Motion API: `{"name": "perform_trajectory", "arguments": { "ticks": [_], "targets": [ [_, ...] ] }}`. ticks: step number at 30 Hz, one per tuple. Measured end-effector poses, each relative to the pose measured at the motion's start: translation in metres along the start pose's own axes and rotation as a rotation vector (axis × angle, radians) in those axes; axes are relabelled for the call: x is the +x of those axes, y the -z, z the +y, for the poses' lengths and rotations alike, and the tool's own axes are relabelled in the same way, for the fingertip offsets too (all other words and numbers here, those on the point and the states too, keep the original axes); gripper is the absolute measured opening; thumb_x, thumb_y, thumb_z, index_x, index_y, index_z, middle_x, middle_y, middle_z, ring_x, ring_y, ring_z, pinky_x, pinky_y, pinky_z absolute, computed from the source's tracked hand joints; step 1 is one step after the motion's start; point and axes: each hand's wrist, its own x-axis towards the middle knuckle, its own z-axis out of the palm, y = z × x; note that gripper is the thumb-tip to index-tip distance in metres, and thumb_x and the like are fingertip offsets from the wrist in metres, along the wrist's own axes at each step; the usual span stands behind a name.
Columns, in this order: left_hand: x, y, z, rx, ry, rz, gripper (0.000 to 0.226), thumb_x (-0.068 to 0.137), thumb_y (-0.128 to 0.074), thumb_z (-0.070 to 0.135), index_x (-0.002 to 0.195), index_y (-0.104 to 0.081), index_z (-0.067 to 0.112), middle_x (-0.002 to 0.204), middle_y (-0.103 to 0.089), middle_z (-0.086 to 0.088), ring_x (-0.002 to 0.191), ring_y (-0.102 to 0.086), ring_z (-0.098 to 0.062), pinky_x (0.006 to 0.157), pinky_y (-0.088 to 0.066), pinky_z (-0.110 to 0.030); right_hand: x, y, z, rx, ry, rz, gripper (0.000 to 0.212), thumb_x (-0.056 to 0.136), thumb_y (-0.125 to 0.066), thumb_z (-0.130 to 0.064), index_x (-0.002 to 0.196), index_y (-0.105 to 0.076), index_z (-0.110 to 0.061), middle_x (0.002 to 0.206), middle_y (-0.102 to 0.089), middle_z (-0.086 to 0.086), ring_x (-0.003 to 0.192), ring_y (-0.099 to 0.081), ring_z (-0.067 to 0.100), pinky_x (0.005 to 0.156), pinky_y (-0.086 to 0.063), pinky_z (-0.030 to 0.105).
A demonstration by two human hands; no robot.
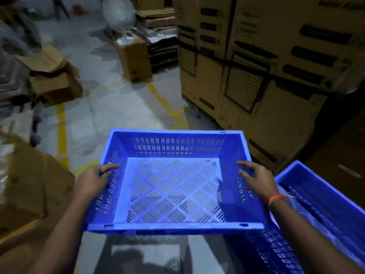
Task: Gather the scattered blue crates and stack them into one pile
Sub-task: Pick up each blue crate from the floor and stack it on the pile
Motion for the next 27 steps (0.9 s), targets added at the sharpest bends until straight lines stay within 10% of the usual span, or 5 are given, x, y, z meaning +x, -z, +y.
{"name": "perform_trajectory", "arguments": {
  "ticks": [9,18,27],
  "targets": [
    [0.087,-0.024,0.061,-0.01,-0.261,-0.111,0.028,0.09,-0.062,0.018,0.108,-0.075,0.036,0.096,-0.077,-0.007,0.083,-0.072,-0.026,0.072,-0.048,-0.032,-0.039,0.048,-0.009,0.008,-0.187,0.212,0.025,0.086,-0.067,-0.023,0.104,-0.07,-0.039,0.072,-0.073,0.001,0.042,-0.063,0.006,0.06,-0.05,0.027],
    [0.098,-0.071,0.145,0.007,-0.469,-0.255,0.021,0.089,-0.063,0.028,0.098,-0.074,0.044,0.11,-0.075,0.006,0.051,-0.067,-0.014,0.071,-0.053,-0.031,-0.116,0.097,0.012,-0.013,-0.377,0.385,0.023,0.088,-0.066,-0.025,0.108,-0.069,-0.037,0.087,-0.075,-0.001,0.045,-0.065,0.009,0.064,-0.055,0.033],
    [0.044,-0.135,0.237,-0.012,-0.64,-0.428,0.022,0.092,-0.061,0.023,0.104,-0.075,0.035,0.127,-0.068,0.004,0.081,-0.072,-0.016,0.071,-0.046,-0.026,-0.204,0.145,0.066,0.02,-0.549,0.522,0.023,0.088,-0.067,-0.025,0.109,-0.069,-0.034,0.088,-0.074,-0.001,0.046,-0.065,0.011,0.059,-0.053,0.028]
  ]
}}
